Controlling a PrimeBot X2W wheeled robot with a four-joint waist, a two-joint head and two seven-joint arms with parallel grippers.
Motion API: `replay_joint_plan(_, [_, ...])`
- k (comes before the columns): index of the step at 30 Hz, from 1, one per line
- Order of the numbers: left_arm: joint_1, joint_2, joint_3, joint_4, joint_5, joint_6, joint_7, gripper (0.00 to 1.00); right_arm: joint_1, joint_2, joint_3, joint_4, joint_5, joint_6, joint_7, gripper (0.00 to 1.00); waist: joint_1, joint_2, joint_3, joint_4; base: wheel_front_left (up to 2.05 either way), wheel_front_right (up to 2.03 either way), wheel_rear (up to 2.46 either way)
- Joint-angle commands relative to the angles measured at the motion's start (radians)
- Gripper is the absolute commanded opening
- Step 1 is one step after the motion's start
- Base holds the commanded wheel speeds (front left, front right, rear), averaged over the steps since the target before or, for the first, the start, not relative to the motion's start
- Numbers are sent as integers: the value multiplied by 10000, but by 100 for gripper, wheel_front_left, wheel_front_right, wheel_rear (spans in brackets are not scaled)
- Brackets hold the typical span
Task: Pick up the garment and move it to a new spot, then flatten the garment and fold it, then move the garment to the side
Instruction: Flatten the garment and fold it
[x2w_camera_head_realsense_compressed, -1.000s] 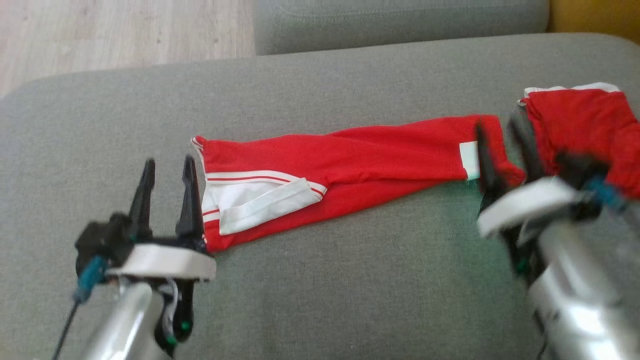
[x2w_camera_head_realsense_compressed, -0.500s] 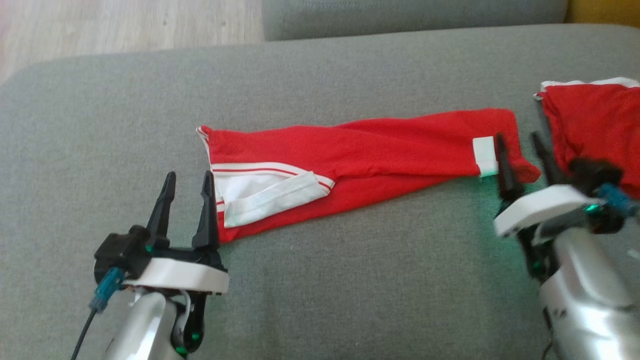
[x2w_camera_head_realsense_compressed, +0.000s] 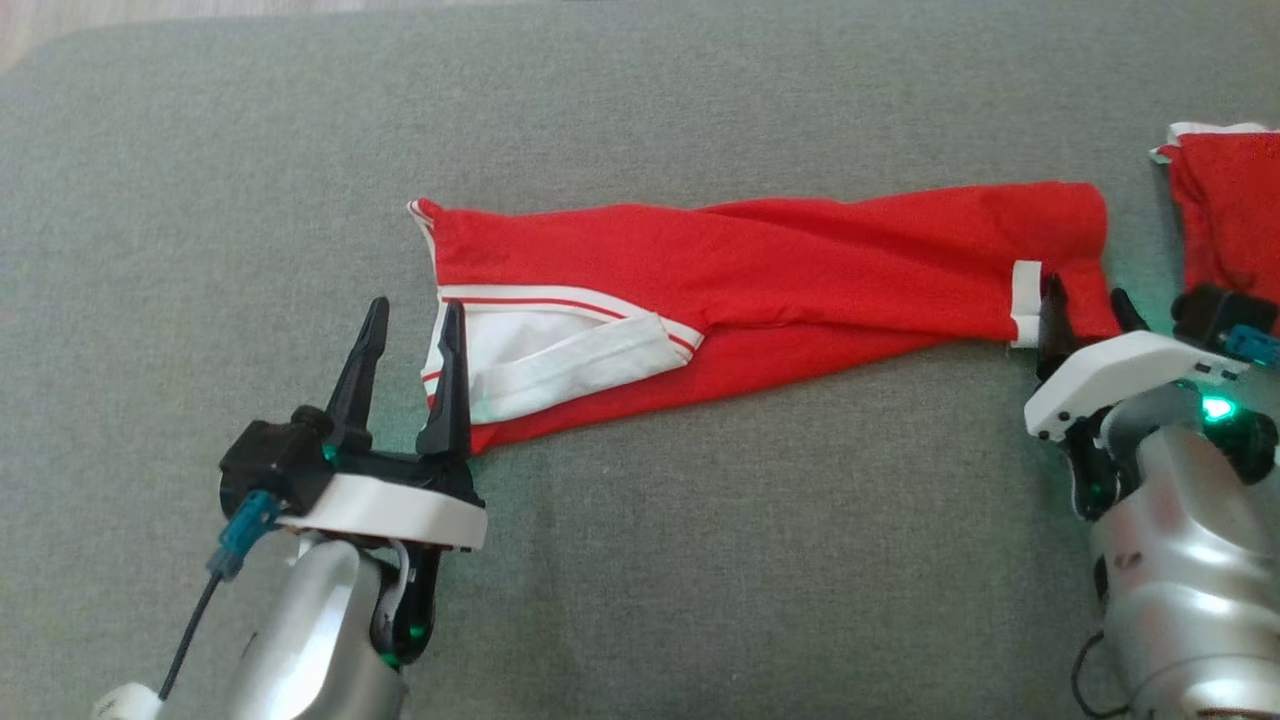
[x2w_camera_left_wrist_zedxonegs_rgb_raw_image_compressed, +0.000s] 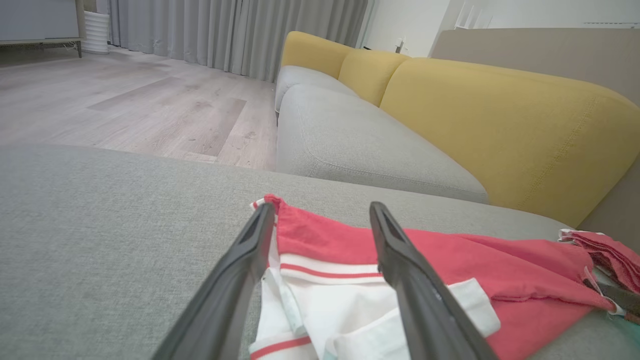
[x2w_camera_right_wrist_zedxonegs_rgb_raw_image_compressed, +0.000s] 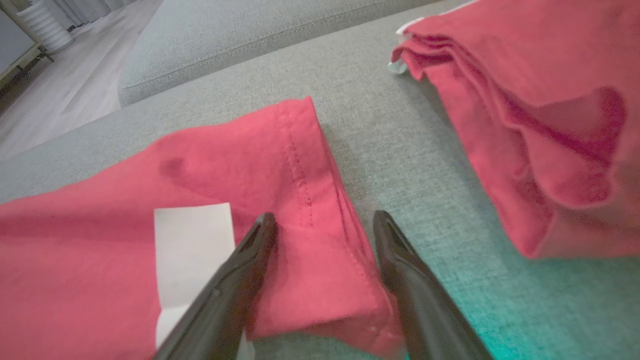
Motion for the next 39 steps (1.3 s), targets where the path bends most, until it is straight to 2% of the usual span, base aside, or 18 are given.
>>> replay_joint_plan(1, [-392, 56, 425, -204, 135, -54, -53, 100, -371, 179, 60, 0, -159, -7, 45, 100, -2, 0, 70, 61, 0, 0, 0])
replay_joint_plan(5, [-438, -8, 482, -126, 201, -117, -53, 100, -493, 253, -98, 430, -384, -7, 110, 100, -2, 0, 113, 97, 0, 0, 0])
replay_joint_plan(6, [-460, -24, 511, -106, 216, -134, -53, 100, -537, 270, -118, 537, -430, -7, 106, 93, -2, 0, 131, 100, 0, 0, 0])
replay_joint_plan(7, [-484, -37, 544, -89, 232, -150, -53, 100, -586, 285, -119, 627, -463, -7, 89, 39, -2, 0, 143, 99, 0, 0, 0])
replay_joint_plan(8, [-503, -49, 579, -74, 250, -165, -53, 100, -632, 298, -71, 685, -504, -7, 29, 0, -2, 0, 147, 92, 0, 0, 0])
replay_joint_plan(13, [-517, -85, 730, -21, 368, -219, -53, 100, -803, 194, 55, 656, -742, -7, -447, 0, -2, 0, 53, -55, 0, 0, 0])
replay_joint_plan(23, [-446, -153, 795, -94, 572, -293, -53, 100, -789, -1317, 18, 203, -976, -7, -639, 0, -2, 0, -403, -582, 0, 0, 0])
replay_joint_plan(26, [-416, -183, 773, -103, 578, -303, -53, 100, -815, -1520, -33, 111, -940, -7, -579, 0, -2, 0, -513, -628, 0, 0, 0])
replay_joint_plan(31, [-315, -219, 720, -82, 552, -315, -53, 100, -787, -1260, 228, -46, -855, -7, -508, 0, -2, 0, -810, -547, 0, 0, 0])
replay_joint_plan(39, [32, -121, 888, -65, 551, -324, -53, 100, -701, -275, 1267, -607, -245, -7, -292, 0, -2, 0, -1554, -146, 0, 0, 0])
